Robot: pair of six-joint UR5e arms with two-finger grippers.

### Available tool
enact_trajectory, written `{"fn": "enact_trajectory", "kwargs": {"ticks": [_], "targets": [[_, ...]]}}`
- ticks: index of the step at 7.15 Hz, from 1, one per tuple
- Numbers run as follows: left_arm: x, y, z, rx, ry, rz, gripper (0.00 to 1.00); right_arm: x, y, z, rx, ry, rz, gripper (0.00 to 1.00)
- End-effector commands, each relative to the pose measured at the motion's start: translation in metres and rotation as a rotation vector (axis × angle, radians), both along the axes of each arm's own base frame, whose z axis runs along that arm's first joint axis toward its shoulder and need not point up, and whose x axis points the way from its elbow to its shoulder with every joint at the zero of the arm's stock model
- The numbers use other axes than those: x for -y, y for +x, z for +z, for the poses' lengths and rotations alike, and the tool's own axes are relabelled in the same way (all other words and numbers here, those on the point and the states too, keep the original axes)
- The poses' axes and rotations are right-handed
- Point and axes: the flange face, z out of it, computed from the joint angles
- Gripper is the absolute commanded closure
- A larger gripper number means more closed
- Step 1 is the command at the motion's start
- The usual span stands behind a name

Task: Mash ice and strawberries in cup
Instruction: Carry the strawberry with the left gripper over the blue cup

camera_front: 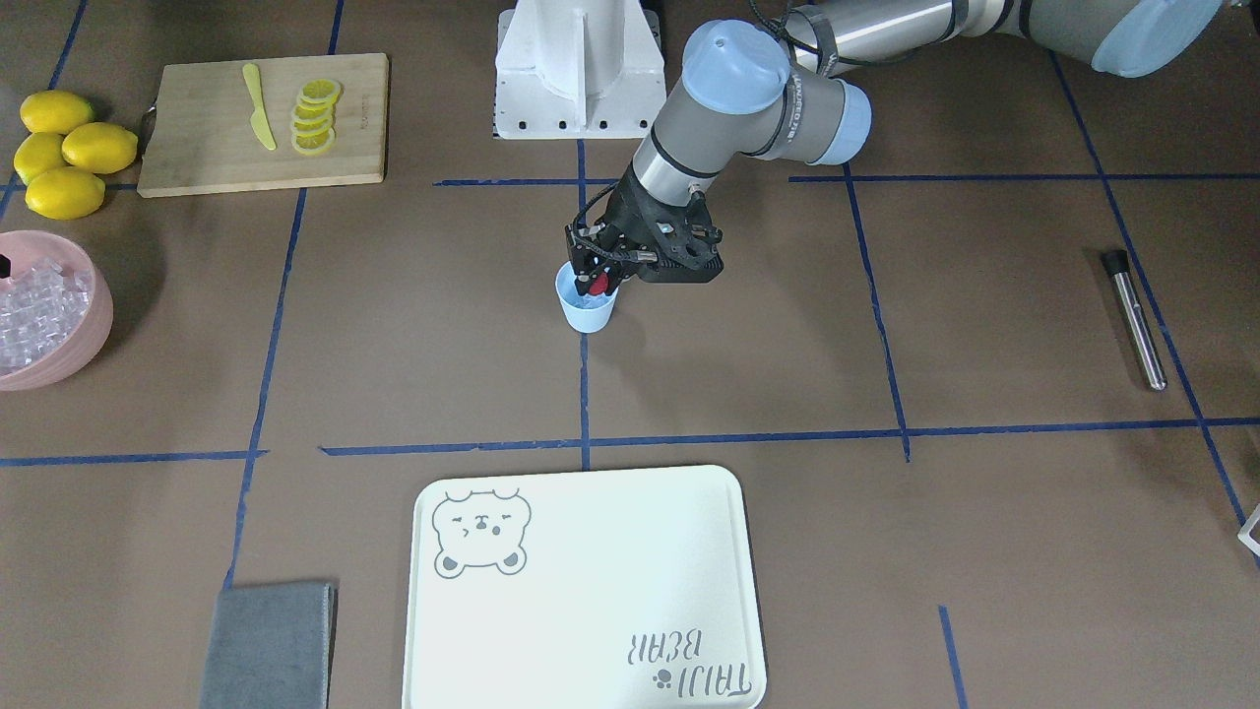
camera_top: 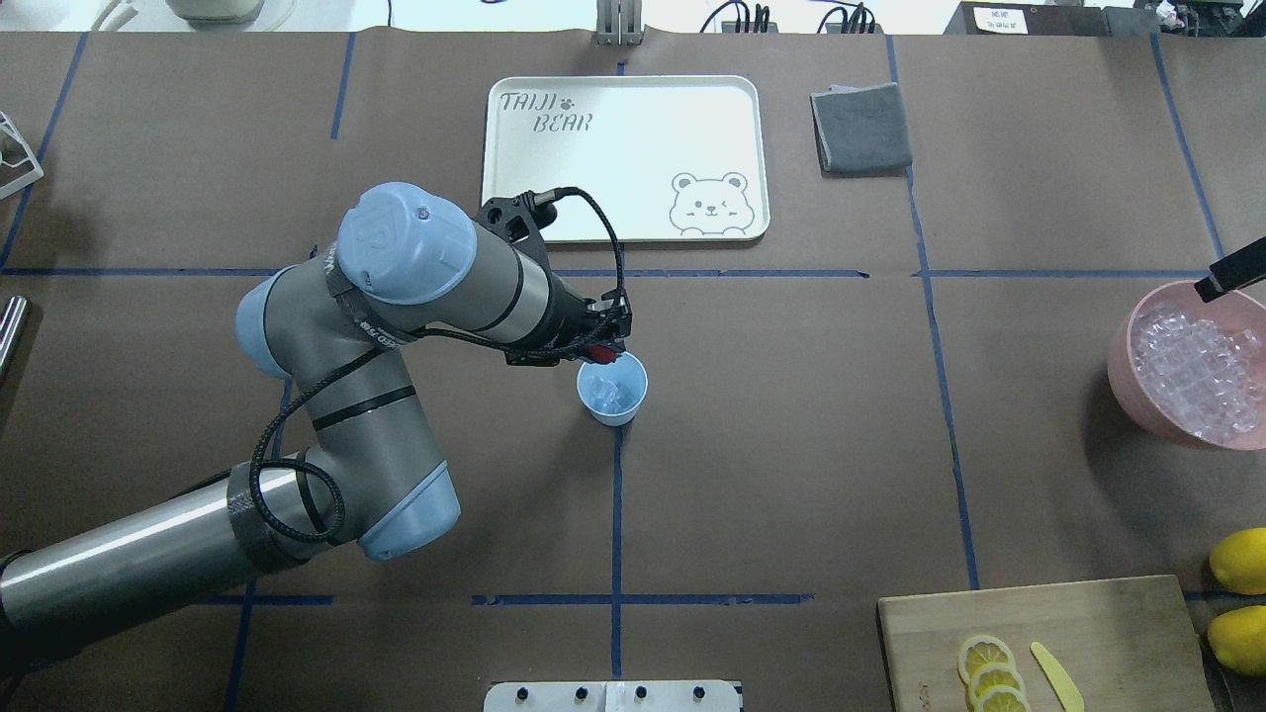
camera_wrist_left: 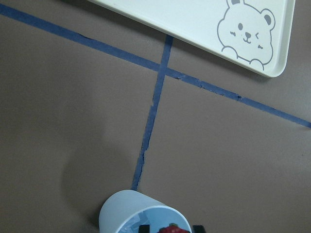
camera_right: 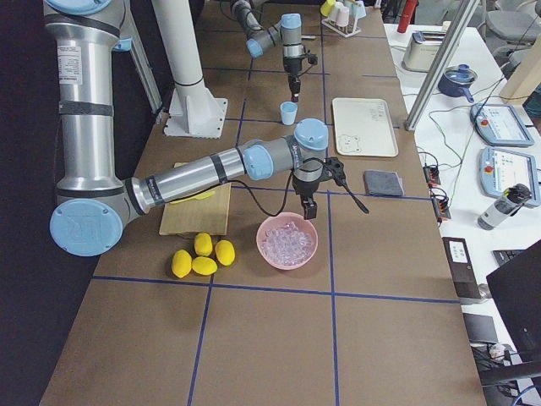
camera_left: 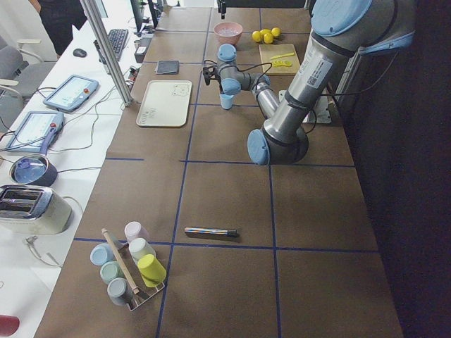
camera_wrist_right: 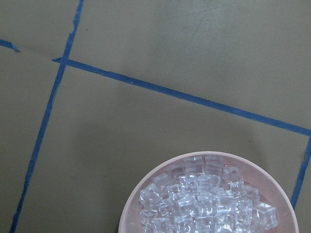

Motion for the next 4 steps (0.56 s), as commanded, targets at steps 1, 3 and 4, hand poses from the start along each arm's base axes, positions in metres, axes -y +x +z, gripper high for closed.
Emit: {"fn": "enact_trajectory", "kwargs": {"ticks": [1, 3, 4], "targets": [[-0.0018, 0.0009, -0.001, -0.002, 0.001, 0.0, 0.67, 0.0, 0.0, 0.0001, 0.0, 0.0, 0.0, 0.0], [-0.0025, 0.0015, 0.0, 0.0, 0.003, 0.001, 0.25, 0.0, 0.0, 0.0001, 0.0, 0.0, 0.0, 0.0], [-0.0028, 0.001, 0.0003, -0.001, 0.003, 0.001, 0.18, 0.0, 0.0, 0.0001, 0.0, 0.0, 0.0, 0.0]]}}
